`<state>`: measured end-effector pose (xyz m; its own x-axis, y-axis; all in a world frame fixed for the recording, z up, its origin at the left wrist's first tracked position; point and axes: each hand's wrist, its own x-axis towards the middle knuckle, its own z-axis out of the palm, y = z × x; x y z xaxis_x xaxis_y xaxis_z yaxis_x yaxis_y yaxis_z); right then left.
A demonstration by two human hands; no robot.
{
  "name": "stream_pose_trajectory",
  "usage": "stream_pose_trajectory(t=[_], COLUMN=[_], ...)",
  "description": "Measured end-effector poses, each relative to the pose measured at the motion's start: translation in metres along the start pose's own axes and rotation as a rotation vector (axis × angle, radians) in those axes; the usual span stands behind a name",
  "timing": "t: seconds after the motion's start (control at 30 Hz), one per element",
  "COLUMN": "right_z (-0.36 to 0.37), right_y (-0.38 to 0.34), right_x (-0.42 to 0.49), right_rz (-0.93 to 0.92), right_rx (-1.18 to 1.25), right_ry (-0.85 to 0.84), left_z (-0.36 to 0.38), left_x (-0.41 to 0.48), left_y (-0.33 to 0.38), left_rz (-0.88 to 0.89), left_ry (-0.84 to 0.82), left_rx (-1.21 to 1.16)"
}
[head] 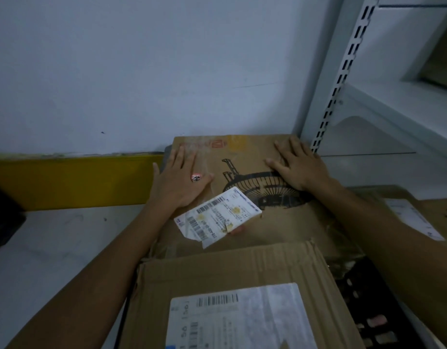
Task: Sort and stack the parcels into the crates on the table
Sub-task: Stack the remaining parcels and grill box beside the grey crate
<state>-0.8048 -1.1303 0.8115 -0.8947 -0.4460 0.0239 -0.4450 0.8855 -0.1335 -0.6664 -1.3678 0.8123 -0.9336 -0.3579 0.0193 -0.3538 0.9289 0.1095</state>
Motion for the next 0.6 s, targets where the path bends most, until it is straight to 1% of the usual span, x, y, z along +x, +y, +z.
stream_pose_trajectory(t=[0.13, 0.23, 0.33, 0.37, 0.4, 0.5, 0.6], right_z=[-0.004, -0.008, -0.006, -0.004, -0.004, -0.007, -0.01], right_y=[0.001, 0.008, 0.022, 0.024, 0.024, 0.02, 0.015], right_x=[0.001, -0.009, -0.026, -0.03, -0.034, -0.033, -0.024], right_rz=[0.004, 0.016, 0.089, 0.1, 0.095, 0.034, 0.021], right_rx=[0.063, 0.202, 0.316, 0.345, 0.365, 0.381, 0.387], right_ry=[-0.04, -0.03, -0.042, -0.041, -0.025, 0.066, 0.095], left_z=[-0.005, -0.005, -0.002, 0.0, 0.0, 0.002, 0.004], left_x=[0.001, -0.015, -0.039, -0.043, -0.044, -0.037, -0.023], left_y=[0.001, -0.005, -0.014, -0.015, -0.016, -0.018, -0.022], left_rz=[0.002, -0.031, -0.196, -0.227, -0.234, -0.209, -0.201], left_ry=[0.026, 0.053, -0.071, -0.102, -0.105, -0.04, -0.014], left_rx=[-0.072, -0.22, -0.462, -0.524, -0.561, -0.587, -0.636])
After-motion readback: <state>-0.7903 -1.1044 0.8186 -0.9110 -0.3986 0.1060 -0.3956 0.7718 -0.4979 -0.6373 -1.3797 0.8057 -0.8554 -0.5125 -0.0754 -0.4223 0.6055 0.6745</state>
